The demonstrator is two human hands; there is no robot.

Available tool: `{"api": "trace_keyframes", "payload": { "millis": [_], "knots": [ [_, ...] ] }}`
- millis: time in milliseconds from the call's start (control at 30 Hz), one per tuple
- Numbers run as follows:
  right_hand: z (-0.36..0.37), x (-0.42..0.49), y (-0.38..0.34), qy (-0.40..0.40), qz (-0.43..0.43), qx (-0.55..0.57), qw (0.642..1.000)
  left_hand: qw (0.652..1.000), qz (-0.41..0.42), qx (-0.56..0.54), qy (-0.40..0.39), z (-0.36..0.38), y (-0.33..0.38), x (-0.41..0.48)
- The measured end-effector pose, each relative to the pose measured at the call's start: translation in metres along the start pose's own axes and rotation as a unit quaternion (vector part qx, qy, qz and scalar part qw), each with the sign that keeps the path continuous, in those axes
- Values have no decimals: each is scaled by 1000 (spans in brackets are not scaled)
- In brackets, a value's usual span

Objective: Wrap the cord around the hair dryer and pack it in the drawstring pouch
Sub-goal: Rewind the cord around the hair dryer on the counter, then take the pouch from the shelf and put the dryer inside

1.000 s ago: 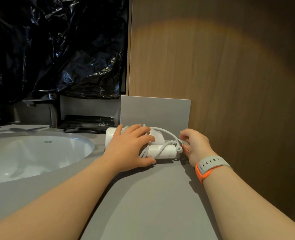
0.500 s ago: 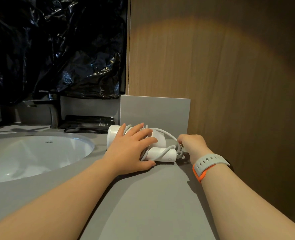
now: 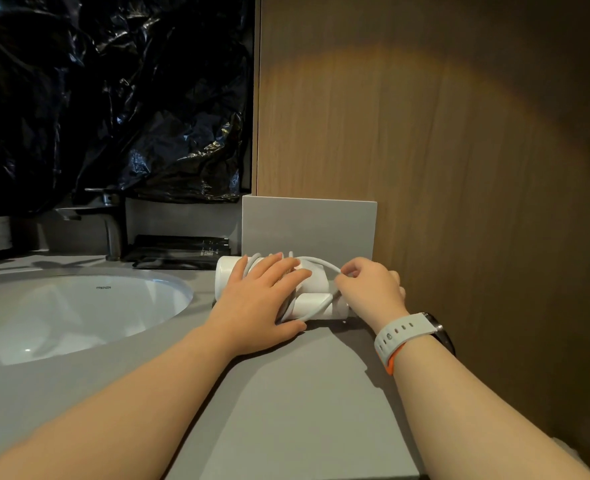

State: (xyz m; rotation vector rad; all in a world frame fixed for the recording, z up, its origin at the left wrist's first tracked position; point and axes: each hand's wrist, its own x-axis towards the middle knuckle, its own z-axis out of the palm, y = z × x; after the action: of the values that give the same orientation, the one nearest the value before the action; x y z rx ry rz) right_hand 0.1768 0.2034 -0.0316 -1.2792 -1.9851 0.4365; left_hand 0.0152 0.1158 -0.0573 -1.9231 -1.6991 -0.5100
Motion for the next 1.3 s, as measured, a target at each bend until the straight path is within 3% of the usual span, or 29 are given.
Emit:
{"api": "trace_keyframes", "payload": {
  "millis": [467, 733, 1033, 1300],
  "knots": [
    [-44, -95, 11, -63, -113, -168, 977, 999, -32, 2, 9, -34, 48, -52],
    [-82, -171, 41, -48, -102, -228, 967, 992, -74, 27, -99, -65, 101, -76],
    [-134, -241, 103, -17, -63, -277, 959, 990, 49, 37, -129, -55, 209, -100],
    [-138, -289, 191, -68, 31, -307, 949, 974, 159, 34, -155, -20, 283, -122]
  ]
}}
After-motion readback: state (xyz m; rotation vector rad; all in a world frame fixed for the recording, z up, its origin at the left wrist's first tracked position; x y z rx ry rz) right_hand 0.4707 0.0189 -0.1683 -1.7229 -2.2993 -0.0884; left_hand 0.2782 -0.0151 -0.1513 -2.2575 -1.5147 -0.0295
